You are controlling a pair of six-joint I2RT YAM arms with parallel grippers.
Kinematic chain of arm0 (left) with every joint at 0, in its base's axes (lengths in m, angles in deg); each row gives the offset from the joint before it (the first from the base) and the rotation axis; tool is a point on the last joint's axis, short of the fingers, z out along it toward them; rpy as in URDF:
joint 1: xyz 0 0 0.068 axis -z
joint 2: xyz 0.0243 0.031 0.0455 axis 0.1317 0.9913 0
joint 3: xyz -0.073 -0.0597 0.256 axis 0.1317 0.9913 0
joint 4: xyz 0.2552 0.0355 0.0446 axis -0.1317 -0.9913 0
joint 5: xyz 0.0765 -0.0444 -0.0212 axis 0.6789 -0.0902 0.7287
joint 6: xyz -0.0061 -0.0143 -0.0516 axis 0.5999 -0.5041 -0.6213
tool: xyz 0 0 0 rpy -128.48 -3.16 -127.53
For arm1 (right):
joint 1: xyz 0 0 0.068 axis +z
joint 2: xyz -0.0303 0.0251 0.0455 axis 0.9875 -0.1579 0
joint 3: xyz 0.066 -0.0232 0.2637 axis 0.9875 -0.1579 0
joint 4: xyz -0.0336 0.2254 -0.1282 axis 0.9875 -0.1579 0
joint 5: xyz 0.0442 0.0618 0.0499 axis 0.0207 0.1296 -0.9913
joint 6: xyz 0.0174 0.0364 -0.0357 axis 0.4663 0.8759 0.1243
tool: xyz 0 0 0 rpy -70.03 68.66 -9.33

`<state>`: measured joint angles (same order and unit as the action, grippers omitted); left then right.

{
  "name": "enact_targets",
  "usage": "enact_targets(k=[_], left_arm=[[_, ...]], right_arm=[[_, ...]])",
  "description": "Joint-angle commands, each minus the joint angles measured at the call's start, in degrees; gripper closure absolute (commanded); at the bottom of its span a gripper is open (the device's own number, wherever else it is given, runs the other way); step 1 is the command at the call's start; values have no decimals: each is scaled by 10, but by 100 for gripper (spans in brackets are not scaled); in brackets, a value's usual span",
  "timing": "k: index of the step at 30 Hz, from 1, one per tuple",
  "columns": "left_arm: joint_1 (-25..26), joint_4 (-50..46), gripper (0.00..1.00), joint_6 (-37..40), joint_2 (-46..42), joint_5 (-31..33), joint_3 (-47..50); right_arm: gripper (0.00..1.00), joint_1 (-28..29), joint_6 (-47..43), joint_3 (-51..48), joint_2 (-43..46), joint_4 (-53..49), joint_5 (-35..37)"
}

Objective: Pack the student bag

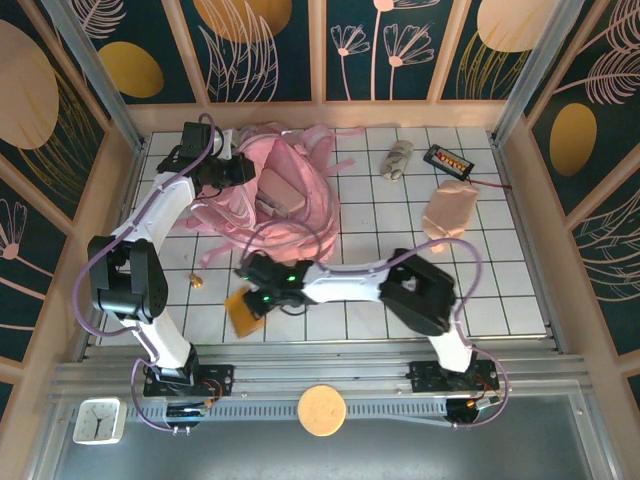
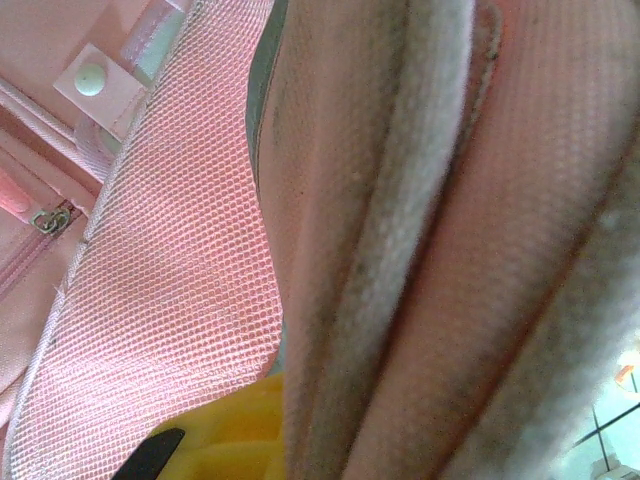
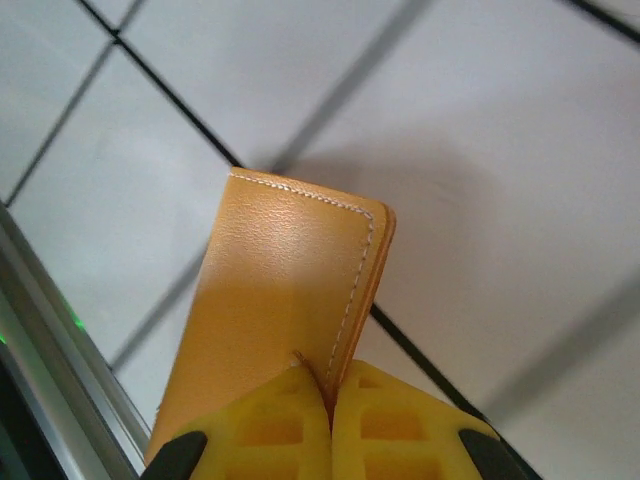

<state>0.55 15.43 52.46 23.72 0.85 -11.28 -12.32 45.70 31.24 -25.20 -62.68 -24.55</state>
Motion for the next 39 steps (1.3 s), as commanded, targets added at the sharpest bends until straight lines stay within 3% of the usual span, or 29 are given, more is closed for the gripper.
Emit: enact_targets(k=[1,9,14,18,21,30,31,34,37,38,39], left_arm=[[-10,56,100,-17,-17,-28,-26],[-9,82,100,-42,-17,-53,1],[-7,106,100,-58,-34,-66,43],[0,141,100,-86,-59,-79,82],[12,158,100,-103,-68,-89,99],[52,177,100,-141,-67,-94,93],[59,184,100,-148,-65,-95,92],[71,216,100,-173,-54,-105,98],[72,234,100,-184,-45,-117,103],[72,234,95,-183,-45,-116,103],[72,230,78,-180,-47,-115,102]], right_arm=[[100,-34,16,-82,92,10,20],[100,-143,14,-151,270,28,-33],[100,-233,33,-127,308,31,-76],[100,-330,56,-90,253,86,-144],[100,-369,60,-37,167,135,-178],[100,-368,108,173,-91,192,-275],[94,-367,113,189,-107,189,-284],[58,-369,114,178,-104,188,-285],[38,-389,88,113,-34,173,-256],[34,-398,78,92,-10,160,-245],[34,-408,67,69,20,138,-232]])
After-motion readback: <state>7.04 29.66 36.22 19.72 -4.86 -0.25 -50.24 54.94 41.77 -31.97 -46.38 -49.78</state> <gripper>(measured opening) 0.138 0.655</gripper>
